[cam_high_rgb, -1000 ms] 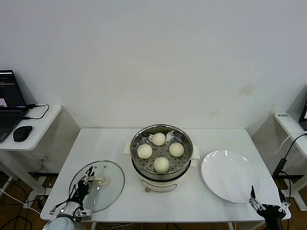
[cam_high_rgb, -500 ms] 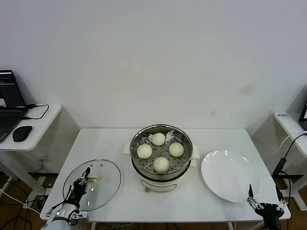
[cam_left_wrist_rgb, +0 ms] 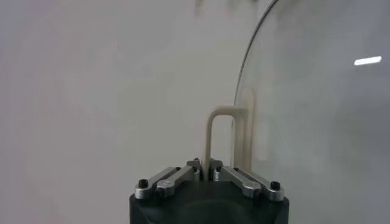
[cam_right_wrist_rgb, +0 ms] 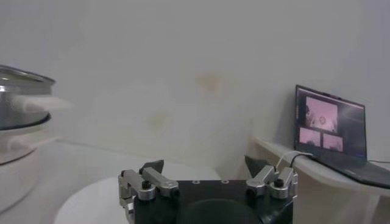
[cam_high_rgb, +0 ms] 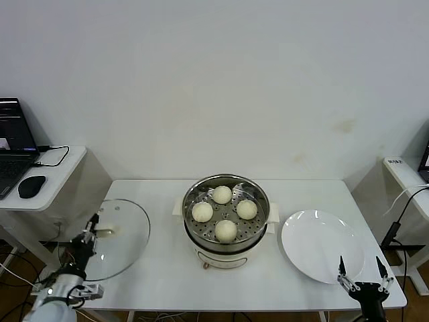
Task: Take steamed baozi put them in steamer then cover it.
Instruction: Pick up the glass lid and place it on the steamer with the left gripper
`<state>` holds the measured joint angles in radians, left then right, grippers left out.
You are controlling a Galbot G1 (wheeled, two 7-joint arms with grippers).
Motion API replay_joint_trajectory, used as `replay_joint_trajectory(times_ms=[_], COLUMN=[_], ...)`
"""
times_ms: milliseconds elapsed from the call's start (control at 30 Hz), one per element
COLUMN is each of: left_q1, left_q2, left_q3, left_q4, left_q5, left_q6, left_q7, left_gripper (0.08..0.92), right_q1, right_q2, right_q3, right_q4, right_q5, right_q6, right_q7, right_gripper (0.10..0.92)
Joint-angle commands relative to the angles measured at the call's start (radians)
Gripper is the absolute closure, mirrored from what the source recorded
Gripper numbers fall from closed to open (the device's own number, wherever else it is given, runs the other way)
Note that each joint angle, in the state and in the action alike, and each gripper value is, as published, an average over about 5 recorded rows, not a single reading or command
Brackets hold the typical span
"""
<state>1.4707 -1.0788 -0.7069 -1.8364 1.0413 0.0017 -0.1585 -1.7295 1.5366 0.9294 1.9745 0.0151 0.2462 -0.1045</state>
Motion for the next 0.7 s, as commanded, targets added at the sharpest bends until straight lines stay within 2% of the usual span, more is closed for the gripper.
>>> replay_joint_trajectory(times_ms=[33, 167, 300, 400, 467, 700], left_q1=[0.005, -0.070, -0.191, -0.287, -0.346, -0.536], left_q2=[0.152, 0.202, 0.254, 0.267, 0.246, 0.107], left_q3=[0.040, 0.207, 0.398, 0.519, 0.583, 0.736], left_q4=[-0.320, -0.345, -0.312, -0.281, -0.265, -0.213], left_q5=[-0.254, -0.283, -0.271, -0.232, -0.196, -0.033], left_q6=[0.226, 0.277, 0.312, 0.341, 0.369, 0.486], left_q7=[0.144, 0.129, 0.106, 0.117, 0.140, 0.281], left_gripper=[0.851, 0.851, 0.851, 0.851, 0.851, 0.851], right_q1=[-0.002, -0.001, 0.004, 0.013, 0.017, 0.025], right_q2=[-0.001, 0.007, 0.021, 0.030, 0.035, 0.042], right_q3=[-0.029, -0.058, -0.084, -0.093, -0.097, -0.099], right_q4=[0.008, 0.001, -0.012, -0.020, -0.023, -0.033], right_q5=[-0.023, -0.059, -0.095, -0.118, -0.135, -0.199], right_q6=[0.001, 0.008, 0.017, 0.019, 0.019, 0.018], right_q7=[0.001, 0.005, 0.015, 0.025, 0.034, 0.070], right_gripper=[0.203, 0.203, 0.203, 0.203, 0.203, 0.203])
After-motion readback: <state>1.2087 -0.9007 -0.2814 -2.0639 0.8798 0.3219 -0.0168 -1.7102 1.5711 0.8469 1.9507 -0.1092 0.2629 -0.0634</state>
